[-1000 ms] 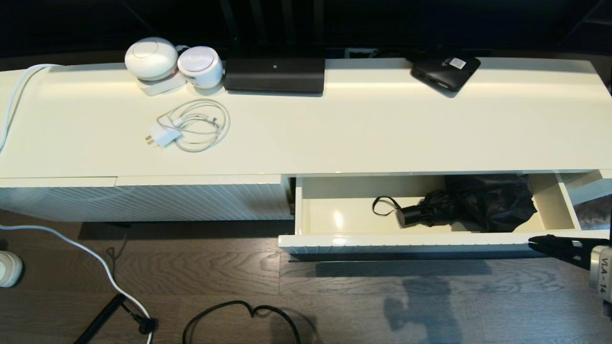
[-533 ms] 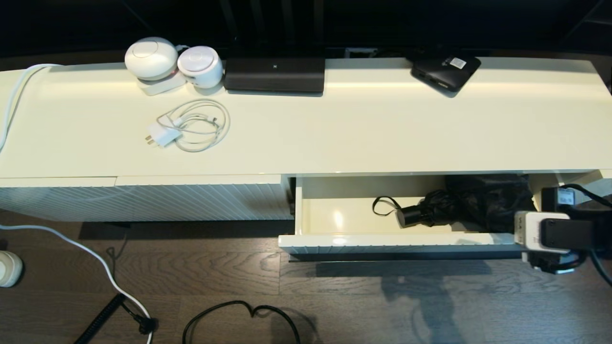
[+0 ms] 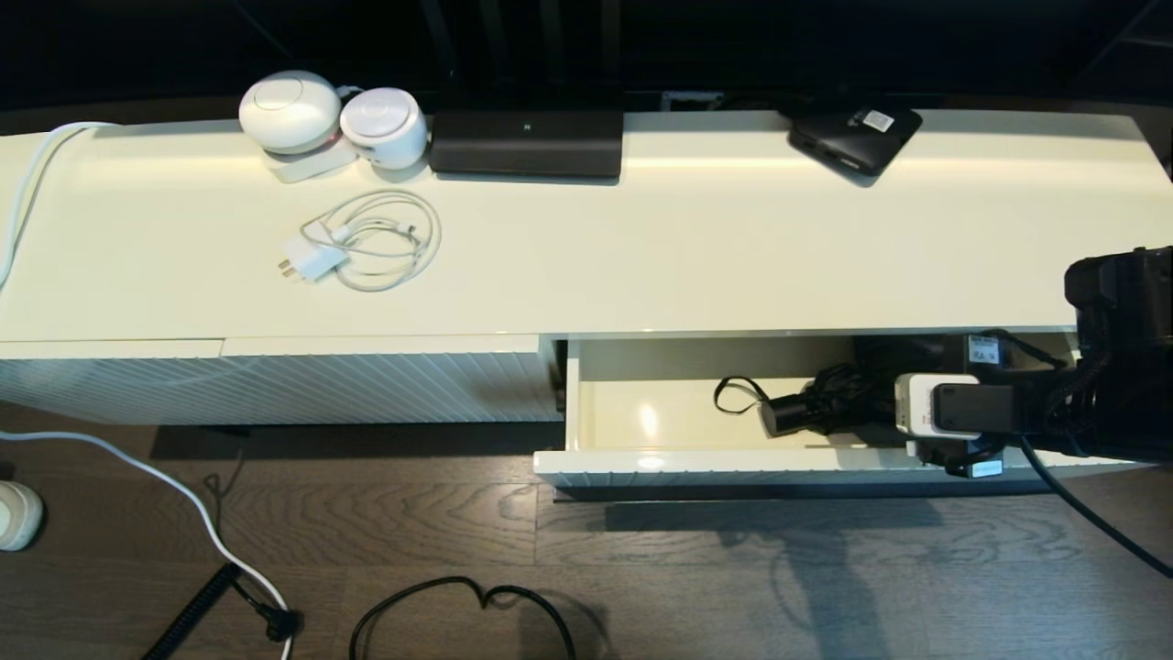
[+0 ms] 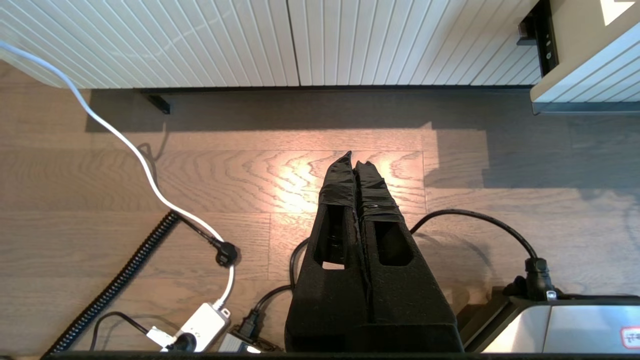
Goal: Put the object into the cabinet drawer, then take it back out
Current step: Open the drawer
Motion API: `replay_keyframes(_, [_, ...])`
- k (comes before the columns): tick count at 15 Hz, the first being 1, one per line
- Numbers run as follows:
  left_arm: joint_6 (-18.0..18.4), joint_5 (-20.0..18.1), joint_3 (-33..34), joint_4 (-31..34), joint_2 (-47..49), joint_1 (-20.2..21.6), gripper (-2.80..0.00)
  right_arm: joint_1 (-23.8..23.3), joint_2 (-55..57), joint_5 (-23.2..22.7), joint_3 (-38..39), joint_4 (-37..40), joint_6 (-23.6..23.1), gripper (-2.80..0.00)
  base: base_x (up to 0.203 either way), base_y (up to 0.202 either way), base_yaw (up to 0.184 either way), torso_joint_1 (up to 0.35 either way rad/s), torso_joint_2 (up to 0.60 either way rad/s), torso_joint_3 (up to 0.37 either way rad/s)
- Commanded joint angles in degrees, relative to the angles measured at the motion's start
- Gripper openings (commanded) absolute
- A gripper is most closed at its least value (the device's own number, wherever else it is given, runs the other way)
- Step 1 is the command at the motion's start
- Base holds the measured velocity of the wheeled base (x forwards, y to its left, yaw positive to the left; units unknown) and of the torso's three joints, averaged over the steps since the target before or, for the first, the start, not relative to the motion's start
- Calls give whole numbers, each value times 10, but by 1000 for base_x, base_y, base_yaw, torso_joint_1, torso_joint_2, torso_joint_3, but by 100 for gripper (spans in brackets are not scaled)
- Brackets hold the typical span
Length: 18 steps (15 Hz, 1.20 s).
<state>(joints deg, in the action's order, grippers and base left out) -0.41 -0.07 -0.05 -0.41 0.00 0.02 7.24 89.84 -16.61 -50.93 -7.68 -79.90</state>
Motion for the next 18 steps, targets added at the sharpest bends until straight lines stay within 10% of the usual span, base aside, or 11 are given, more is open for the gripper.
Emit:
replay_keyframes(1, [0,0,0,0,0,0,-280,4,3,-1,3,0,-5,-280,0,0,0,0,0,0])
replay_keyframes(18, [0,0,0,0,0,0,-280,14,-105,15,129,69,-8,-280,0,0,0,0,0,0])
